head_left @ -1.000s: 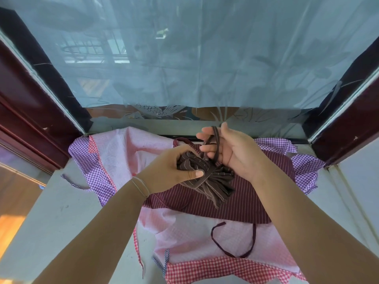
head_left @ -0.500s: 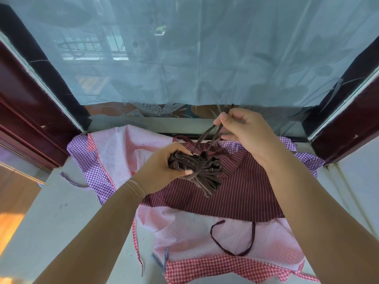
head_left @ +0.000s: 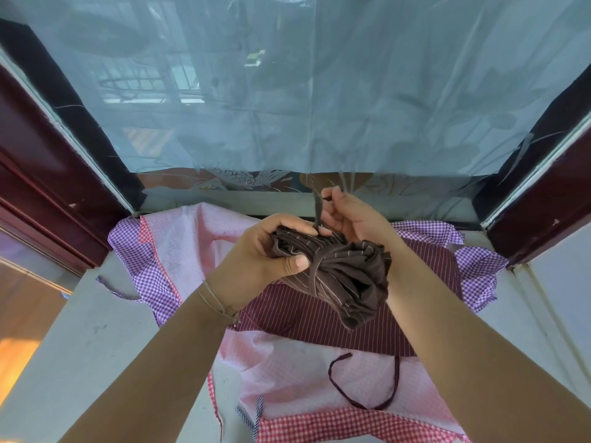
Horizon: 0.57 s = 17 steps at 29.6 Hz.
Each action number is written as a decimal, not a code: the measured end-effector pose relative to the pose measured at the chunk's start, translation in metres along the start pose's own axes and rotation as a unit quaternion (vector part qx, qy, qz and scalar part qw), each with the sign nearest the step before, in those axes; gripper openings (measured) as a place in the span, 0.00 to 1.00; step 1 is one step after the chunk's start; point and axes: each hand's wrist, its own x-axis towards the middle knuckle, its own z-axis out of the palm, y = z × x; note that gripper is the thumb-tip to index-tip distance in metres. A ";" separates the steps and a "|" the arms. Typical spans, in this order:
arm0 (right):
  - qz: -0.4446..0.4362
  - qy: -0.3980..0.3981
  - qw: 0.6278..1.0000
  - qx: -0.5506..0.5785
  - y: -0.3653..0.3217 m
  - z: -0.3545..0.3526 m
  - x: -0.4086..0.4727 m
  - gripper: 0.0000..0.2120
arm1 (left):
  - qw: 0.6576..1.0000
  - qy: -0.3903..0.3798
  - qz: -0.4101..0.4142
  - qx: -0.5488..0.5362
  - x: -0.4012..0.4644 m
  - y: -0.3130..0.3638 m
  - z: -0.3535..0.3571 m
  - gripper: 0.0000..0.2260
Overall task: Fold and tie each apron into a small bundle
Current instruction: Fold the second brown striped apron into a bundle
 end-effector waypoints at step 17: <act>-0.262 0.128 0.915 -0.279 0.072 -0.012 -0.026 0.08 | 0.893 0.437 -0.067 0.080 0.017 -0.024 -0.021 0.05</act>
